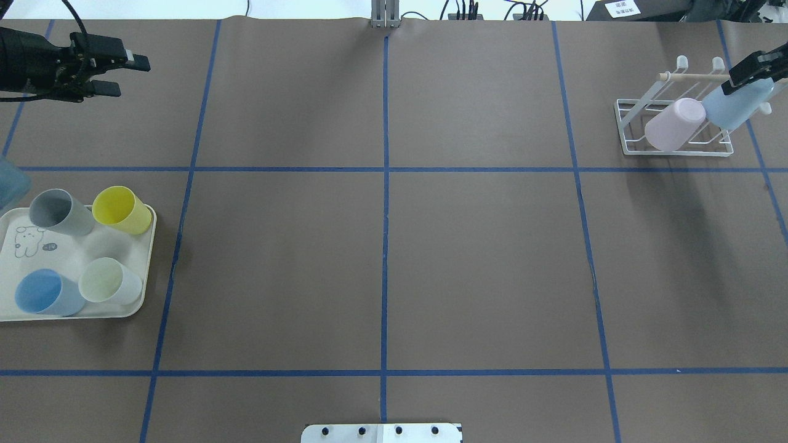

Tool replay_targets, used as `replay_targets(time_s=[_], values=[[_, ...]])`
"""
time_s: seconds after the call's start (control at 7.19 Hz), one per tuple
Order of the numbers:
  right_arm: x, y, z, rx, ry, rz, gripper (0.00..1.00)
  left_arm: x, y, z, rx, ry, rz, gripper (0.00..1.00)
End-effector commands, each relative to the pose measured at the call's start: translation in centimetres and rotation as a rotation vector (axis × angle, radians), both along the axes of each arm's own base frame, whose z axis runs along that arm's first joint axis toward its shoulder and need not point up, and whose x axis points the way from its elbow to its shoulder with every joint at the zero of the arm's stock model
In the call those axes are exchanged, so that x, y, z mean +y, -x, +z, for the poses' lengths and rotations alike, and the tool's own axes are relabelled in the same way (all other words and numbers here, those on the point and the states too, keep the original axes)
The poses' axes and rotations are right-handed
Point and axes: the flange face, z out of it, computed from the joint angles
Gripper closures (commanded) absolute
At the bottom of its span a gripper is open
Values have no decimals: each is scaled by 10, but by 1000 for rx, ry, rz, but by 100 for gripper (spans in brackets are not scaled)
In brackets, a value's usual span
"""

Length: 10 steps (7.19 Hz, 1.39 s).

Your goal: Transfer IKEA cup to right arm and place on rack

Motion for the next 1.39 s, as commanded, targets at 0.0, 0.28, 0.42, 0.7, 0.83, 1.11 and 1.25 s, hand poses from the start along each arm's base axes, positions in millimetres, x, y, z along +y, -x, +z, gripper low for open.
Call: replay_targets(time_s=[0.0,0.28,0.42,0.7,0.83,1.11,1.25], values=[[-6,17,11,17,18,-20,98,1,1,-2,2,-4,-1,0],[-14,24,28,42,-3,-19,93,1,1,-3,4,-5,-1,0],[-17,27,44,35,-19,-20,90,1,2,-4,6,-4,-1,0],[-20,30,36,20,-29,-18,39,3,2,-8,9,-8,-3,0],[-20,30,34,18,-30,-18,1,3,2,-8,9,-8,-3,0],[-19,29,32,5,-30,-21,0,-4,14,-4,-1,-9,-21,0],[-13,28,34,-6,-26,-27,0,-6,35,16,-48,-37,-39,0]])
